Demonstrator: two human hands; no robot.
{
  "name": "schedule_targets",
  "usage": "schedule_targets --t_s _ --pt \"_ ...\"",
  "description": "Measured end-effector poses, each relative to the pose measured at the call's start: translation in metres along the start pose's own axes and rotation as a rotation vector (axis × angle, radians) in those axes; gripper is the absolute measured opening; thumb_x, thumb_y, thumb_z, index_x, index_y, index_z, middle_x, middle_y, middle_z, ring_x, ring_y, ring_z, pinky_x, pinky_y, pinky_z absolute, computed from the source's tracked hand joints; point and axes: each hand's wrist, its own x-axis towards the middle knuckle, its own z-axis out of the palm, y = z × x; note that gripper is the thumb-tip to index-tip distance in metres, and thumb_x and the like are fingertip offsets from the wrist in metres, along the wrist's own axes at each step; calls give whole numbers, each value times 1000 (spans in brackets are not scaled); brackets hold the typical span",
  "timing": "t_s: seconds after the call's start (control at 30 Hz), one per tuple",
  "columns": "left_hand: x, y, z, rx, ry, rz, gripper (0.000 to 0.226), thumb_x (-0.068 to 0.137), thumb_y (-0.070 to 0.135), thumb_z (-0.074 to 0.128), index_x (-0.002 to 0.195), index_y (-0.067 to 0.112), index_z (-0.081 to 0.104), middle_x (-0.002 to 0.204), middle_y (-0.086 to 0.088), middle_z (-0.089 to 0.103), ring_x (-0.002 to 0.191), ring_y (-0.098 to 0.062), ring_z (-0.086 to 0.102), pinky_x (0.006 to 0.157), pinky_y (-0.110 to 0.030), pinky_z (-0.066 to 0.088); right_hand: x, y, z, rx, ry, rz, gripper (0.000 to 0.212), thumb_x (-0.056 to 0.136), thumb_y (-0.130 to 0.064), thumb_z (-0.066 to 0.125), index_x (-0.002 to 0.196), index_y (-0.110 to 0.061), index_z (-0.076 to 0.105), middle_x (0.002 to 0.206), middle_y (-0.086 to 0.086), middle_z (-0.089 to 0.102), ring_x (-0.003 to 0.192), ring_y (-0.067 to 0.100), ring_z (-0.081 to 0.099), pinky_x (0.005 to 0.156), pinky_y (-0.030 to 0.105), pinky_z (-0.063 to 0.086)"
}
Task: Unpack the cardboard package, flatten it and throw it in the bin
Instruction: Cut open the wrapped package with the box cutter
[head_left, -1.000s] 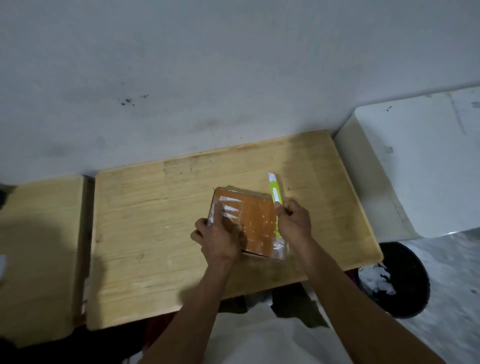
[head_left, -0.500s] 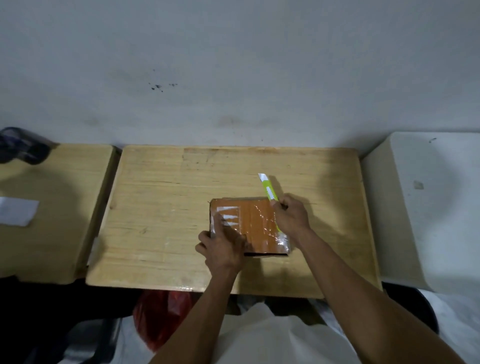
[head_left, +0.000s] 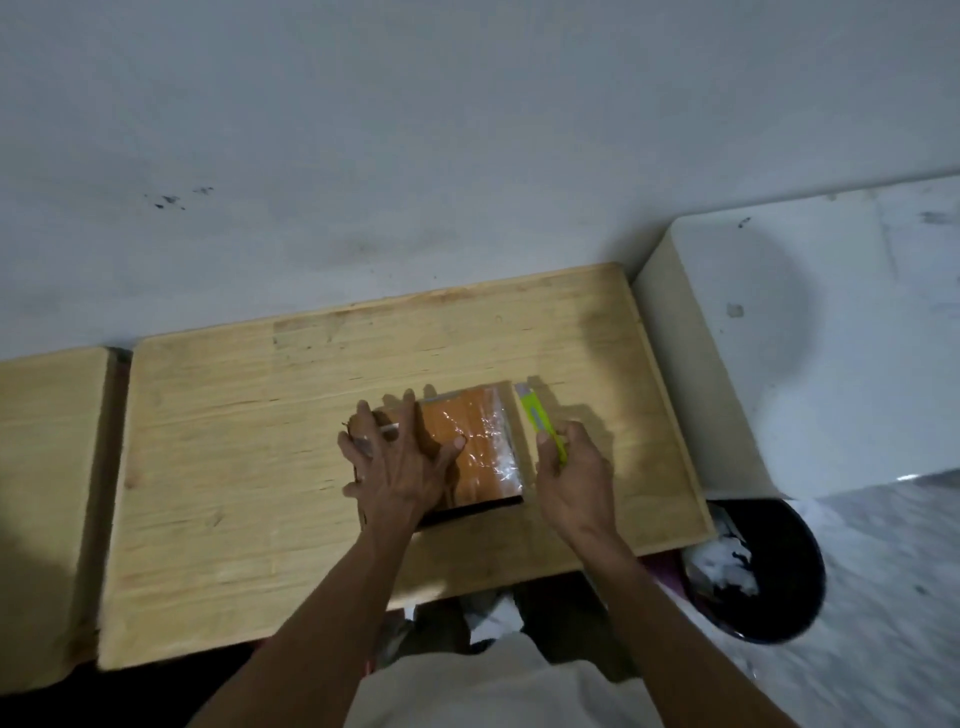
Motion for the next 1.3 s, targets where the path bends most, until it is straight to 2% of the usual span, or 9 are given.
schedule_targets --t_s 0.1,0.2,0.3,0.53,0.67,0.87,0.97,1.1,1.3 --pt "0 -2 4 31 -10 19 89 78 84 44 149 57 -3 163 7 -22 148 -44 -14 105 -75 27 -8 -5 9 -35 -4 -56 31 101 -26 44 130 -19 53 98 14 70 86 31 65 71 34 50" --pt "1 -3 8 57 14 28 85 81 83 41 147 59 -6 163 6 -19 148 -45 -12 103 -73 29 -9 -12 18 -31 12 -108 37 100 -20 45 136 -18 51 110 13 68 97 31 64 77 32 48" --pt "2 -6 11 83 28 33 82 81 84 37 145 61 -8 163 6 -19 147 -45 -12 101 -73 30 -8 -16 22 -56 14 -129 38 100 -18 44 138 -19 50 105 13 67 91 27 62 71 27 39" --pt "3 -5 12 71 32 30 81 81 84 39 146 61 -4 162 9 -18 147 -44 -12 101 -73 30 -8 -15 30 -74 7 -88 39 100 -19 42 139 -18 49 104 15 65 93 32 63 75 35 48" --pt "2 -5 11 69 28 28 82 81 84 40 146 61 -4 162 9 -19 147 -44 -13 102 -73 29 -9 -19 31 -79 0 -93 41 99 -18 43 140 -18 48 102 13 65 90 29 64 74 33 48" --pt "0 -4 11 69 36 31 80 82 83 39 147 60 -2 162 9 -18 147 -44 -12 101 -72 30 -11 -27 27 -133 -3 -70 46 98 -12 47 144 -14 43 105 14 64 91 27 64 71 27 40" --pt "-1 -4 11 62 36 36 80 82 83 38 147 60 -2 161 9 -18 148 -43 -12 102 -73 30 -11 -30 28 -179 -16 -62 50 97 -11 47 146 -17 40 106 14 63 92 30 65 70 30 45" --pt "0 -3 11 62 38 36 81 82 83 40 147 59 -1 161 9 -18 147 -44 -12 101 -72 31 -11 -32 30 -276 -43 -36 55 96 -11 48 148 -20 33 116 11 60 98 30 66 70 28 41" --pt "2 -3 12 74 25 27 82 83 82 39 147 58 -6 161 8 -21 147 -45 -16 103 -74 29 -13 -38 31 -352 -43 -31 55 96 -12 51 147 -18 32 120 11 60 99 31 67 76 34 51"
